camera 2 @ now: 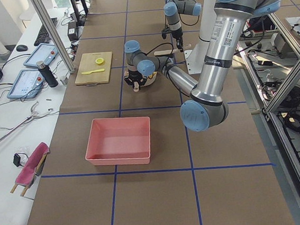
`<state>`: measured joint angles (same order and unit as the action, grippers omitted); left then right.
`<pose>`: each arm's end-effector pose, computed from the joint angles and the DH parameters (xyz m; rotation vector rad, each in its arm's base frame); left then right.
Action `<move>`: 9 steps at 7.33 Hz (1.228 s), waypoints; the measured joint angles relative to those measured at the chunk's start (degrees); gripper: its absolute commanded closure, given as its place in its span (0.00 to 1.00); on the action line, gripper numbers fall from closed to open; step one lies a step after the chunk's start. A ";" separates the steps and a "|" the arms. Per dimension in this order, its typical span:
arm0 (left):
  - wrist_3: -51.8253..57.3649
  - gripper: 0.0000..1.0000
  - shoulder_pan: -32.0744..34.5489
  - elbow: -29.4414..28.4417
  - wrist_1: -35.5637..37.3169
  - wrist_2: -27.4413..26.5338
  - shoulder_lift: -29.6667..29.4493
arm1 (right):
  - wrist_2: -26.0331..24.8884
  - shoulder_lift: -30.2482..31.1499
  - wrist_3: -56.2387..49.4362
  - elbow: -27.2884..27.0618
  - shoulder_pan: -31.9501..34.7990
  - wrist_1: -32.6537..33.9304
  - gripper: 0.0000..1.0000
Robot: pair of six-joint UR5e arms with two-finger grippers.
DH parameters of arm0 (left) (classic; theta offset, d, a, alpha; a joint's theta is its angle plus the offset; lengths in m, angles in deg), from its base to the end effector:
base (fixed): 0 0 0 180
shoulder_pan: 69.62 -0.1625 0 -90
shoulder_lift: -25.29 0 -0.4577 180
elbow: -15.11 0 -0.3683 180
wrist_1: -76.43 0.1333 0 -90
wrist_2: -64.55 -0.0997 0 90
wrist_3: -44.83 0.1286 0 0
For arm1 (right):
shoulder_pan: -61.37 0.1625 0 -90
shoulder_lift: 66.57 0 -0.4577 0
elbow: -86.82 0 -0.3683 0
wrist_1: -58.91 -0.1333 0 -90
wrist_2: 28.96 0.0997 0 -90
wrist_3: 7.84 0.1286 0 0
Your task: Sweep and dump trash into bin
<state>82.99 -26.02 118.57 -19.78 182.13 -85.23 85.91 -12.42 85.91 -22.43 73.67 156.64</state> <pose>0.3949 -0.4779 0.4081 0.7284 0.5686 1.5504 -0.6008 -0.2121 0.2371 -0.3467 -0.8407 0.0812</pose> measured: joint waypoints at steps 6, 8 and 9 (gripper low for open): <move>-2.55 0.96 -0.94 0.77 -0.56 -0.16 0.59 | -2.34 -1.45 -3.05 5.87 3.23 -8.11 1.00; -2.48 0.96 -1.06 0.89 -0.78 -0.16 0.71 | -2.52 -2.64 -3.29 8.82 4.27 -11.24 1.00; -2.40 0.96 -1.10 0.92 -0.90 -0.18 0.73 | -2.54 -3.12 -3.35 9.50 4.73 -12.68 1.00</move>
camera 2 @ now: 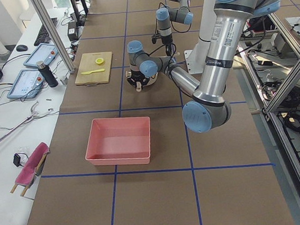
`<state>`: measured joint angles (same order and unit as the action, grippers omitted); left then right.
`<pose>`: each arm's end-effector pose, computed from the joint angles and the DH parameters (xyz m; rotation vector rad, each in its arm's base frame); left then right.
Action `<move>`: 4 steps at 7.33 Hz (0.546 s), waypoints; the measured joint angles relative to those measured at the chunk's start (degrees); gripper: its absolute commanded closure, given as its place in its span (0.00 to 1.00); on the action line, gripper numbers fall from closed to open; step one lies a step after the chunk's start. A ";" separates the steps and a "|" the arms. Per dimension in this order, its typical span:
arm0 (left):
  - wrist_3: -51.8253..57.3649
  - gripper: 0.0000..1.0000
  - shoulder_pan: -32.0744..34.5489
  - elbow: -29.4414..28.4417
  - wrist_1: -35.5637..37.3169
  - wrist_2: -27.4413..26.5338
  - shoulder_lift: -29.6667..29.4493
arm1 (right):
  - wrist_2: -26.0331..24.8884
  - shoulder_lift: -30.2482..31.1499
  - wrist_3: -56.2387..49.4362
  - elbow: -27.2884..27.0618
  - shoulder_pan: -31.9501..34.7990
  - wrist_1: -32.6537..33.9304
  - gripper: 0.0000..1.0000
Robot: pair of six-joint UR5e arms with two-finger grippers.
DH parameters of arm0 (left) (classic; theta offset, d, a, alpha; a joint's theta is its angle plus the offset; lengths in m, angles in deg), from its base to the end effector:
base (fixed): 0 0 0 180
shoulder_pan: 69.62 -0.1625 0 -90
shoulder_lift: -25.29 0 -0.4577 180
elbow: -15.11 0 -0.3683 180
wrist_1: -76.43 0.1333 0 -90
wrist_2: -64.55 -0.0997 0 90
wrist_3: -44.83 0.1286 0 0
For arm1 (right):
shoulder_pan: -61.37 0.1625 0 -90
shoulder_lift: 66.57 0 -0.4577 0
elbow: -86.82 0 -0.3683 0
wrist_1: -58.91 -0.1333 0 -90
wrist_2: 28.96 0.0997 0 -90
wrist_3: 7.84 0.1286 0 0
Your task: Sweep and dump trash into bin
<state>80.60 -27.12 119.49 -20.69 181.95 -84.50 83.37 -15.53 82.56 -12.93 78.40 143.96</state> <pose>0.3996 -0.4667 0.4063 0.7303 0.5865 1.5299 -0.6309 -0.2816 0.2318 -0.2230 -0.9657 0.0965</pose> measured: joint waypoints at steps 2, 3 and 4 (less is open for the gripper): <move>0.25 0.96 -0.04 0.03 -0.36 -0.06 0.01 | -0.21 -0.82 -0.04 2.68 1.10 -5.77 1.00; 0.39 0.96 -0.04 0.02 -0.55 -0.06 0.01 | -0.70 -0.96 -0.04 3.67 1.46 -8.20 1.00; 0.47 0.96 -0.04 -0.01 -0.84 -0.09 0.01 | -1.20 -1.00 -0.04 4.11 1.77 -9.92 1.00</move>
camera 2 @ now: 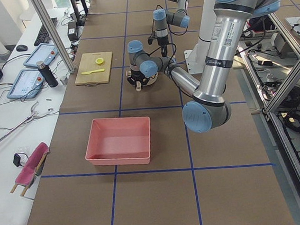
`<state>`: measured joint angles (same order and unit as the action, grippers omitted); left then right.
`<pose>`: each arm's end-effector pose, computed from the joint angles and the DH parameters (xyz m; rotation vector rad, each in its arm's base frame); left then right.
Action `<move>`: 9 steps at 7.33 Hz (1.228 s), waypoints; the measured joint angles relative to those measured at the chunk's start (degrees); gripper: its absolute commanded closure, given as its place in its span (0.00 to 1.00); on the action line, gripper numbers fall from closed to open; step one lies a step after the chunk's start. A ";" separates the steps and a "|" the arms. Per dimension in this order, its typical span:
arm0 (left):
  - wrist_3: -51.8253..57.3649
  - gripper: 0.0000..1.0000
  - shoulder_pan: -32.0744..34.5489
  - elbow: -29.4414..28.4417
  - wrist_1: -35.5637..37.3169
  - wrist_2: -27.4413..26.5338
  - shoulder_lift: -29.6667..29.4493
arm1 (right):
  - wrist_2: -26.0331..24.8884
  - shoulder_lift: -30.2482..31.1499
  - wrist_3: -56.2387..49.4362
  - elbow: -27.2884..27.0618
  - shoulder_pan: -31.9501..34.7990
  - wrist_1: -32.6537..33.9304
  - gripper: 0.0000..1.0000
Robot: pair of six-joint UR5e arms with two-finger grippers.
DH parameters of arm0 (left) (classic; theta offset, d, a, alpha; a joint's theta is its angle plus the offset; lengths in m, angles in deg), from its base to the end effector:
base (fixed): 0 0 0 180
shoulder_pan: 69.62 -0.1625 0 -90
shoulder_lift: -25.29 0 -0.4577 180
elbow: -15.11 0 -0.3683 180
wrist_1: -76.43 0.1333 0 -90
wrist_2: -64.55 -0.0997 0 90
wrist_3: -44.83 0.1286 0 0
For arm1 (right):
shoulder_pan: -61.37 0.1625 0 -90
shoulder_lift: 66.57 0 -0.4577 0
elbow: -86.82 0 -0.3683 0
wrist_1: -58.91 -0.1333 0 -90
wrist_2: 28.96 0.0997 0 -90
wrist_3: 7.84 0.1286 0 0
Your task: Sweep and dump trash into bin
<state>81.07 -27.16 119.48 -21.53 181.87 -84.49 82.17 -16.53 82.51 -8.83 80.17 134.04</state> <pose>0.4001 -0.4668 0.4044 0.7494 0.5837 1.5385 -0.6395 -0.3095 0.2225 -0.1620 -1.0818 0.1057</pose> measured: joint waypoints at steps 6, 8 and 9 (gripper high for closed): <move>-0.20 0.97 0.00 0.02 -0.39 -0.08 0.05 | -0.72 -0.21 0.30 1.56 0.95 -5.82 1.00; -0.28 1.00 0.00 -0.55 -1.45 1.39 0.21 | -0.47 -0.51 0.84 0.96 1.23 -5.91 1.00; -0.29 1.00 0.00 -0.73 -2.08 1.88 0.38 | -0.23 -0.59 0.97 0.60 1.62 -5.90 1.00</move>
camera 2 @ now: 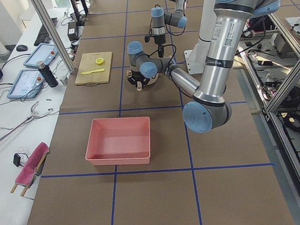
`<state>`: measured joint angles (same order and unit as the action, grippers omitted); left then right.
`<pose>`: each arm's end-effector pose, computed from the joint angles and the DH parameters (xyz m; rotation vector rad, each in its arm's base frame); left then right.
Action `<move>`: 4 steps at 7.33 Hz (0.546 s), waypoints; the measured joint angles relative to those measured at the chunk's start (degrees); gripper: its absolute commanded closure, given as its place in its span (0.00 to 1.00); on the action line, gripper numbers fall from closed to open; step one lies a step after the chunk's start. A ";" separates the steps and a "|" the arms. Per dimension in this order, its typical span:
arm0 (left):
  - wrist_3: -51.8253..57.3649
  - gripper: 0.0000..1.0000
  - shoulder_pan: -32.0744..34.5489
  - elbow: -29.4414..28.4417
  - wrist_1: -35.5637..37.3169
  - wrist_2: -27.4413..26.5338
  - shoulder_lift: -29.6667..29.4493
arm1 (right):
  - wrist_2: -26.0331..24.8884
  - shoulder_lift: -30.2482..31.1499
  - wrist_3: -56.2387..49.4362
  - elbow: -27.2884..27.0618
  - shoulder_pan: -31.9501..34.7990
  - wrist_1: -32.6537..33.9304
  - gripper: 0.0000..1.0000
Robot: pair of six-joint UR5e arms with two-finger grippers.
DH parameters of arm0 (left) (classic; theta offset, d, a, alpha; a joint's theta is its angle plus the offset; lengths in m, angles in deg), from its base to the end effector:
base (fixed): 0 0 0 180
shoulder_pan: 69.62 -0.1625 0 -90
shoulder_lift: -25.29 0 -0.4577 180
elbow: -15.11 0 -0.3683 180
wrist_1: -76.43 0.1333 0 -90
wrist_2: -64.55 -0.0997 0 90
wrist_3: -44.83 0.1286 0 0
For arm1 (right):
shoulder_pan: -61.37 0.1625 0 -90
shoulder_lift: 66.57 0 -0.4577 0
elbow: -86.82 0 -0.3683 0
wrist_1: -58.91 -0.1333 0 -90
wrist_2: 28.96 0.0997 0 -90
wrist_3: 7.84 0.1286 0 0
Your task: Sweep and dump trash into bin
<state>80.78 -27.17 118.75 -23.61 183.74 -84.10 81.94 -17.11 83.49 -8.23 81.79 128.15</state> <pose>0.4026 -0.4640 0.4074 0.7612 0.6213 1.5432 -0.6304 -0.3280 0.2041 -0.1285 -1.1806 0.1228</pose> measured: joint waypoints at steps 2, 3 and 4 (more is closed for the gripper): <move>-0.04 1.00 0.00 -0.30 -1.84 1.31 0.87 | 2.52 -0.12 0.24 -1.67 1.67 0.38 1.00; -0.04 1.00 0.00 -0.30 -2.83 1.84 1.45 | 4.02 -0.08 0.28 -2.39 2.43 0.64 1.00; -0.09 1.00 0.00 -0.30 -4.02 2.15 2.07 | 4.78 0.16 0.24 -2.74 2.94 0.76 1.00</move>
<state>80.69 -27.17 118.44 -27.62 185.90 -82.03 86.73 -16.95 83.73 -10.97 84.73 128.91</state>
